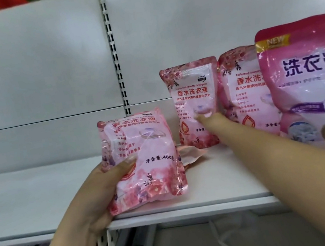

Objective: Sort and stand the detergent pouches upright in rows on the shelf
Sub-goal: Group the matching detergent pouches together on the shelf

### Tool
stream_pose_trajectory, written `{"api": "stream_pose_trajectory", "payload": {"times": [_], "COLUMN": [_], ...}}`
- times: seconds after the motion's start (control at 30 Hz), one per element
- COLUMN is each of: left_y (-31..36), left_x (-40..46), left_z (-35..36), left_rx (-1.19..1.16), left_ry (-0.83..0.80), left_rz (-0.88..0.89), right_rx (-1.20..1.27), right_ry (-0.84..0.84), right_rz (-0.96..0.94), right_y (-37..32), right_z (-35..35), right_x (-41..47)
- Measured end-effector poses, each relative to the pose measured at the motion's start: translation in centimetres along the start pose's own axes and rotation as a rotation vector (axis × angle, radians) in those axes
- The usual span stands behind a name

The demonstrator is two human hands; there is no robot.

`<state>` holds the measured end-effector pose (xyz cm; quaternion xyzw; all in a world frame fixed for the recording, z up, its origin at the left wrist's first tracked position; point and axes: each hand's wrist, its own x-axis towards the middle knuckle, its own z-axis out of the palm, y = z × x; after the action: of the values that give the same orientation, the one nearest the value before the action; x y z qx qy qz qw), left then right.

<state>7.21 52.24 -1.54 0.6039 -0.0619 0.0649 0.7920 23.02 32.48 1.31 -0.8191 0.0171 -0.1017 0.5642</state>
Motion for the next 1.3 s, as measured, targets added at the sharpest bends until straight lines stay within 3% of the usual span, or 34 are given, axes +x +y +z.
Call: {"api": "stream_pose_trajectory", "payload": {"times": [0.07,0.2,0.27,0.33,0.43,0.53,0.6,0.67,0.73,0.83,0.97,1.03,1.13,1.3], "left_y": [-0.1,-0.2,0.0,-0.1,-0.5,0.1,0.9,1.1,0.9,0.8,0.1,-0.6,-0.4,0.8], "left_x": [-0.2,-0.5,-0.6,-0.7,-1.3,-1.9,-1.5,-0.9,-0.1,1.9,5.0,5.7,5.7,4.2], "left_z": [0.1,0.2,0.0,-0.3,0.0,1.7,2.9,3.3,3.1,3.3,4.0,3.5,1.9,-1.2], "left_rx": [0.004,0.002,0.022,0.068,0.28,0.358,0.344,0.339,0.686,1.329,1.738,1.766,1.673,1.578], "left_ry": [-0.001,-0.029,-0.031,-0.035,-0.005,0.003,-0.019,-0.015,0.05,0.026,-0.157,-0.215,-0.2,-0.185], "left_rz": [0.019,0.041,0.081,0.165,0.323,0.45,0.592,0.625,0.624,0.634,0.389,0.353,0.449,0.576], "right_rx": [-0.16,-0.331,-0.086,0.272,0.518,0.615,0.632,0.57,0.444,0.339,0.299,0.369,0.444,0.333], "right_ry": [-0.049,-0.062,-0.125,-0.362,-0.521,-0.368,-0.209,-0.022,0.136,0.276,0.311,0.371,0.389,0.341], "right_rz": [0.044,-0.069,-0.132,-0.109,-0.073,-0.198,-0.388,-0.576,-0.665,-0.613,-0.502,-0.437,-0.406,-0.438], "right_y": [-0.5,-2.9,-4.1,-5.3,-5.6,-6.0,-6.7,-7.5,-7.7,-6.3,-2.3,-1.1,-0.8,-0.8], "right_z": [-0.1,-0.9,-0.6,0.4,1.7,0.7,-1.3,-3.5,-5.0,-5.7,-4.4,-4.1,-4.5,-4.2], "right_x": [-1.8,-5.8,-8.2,-10.6,-12.6,-13.4,-13.9,-14.1,-14.1,-13.1,-11.2,-10.0,-8.6,-7.3]}}
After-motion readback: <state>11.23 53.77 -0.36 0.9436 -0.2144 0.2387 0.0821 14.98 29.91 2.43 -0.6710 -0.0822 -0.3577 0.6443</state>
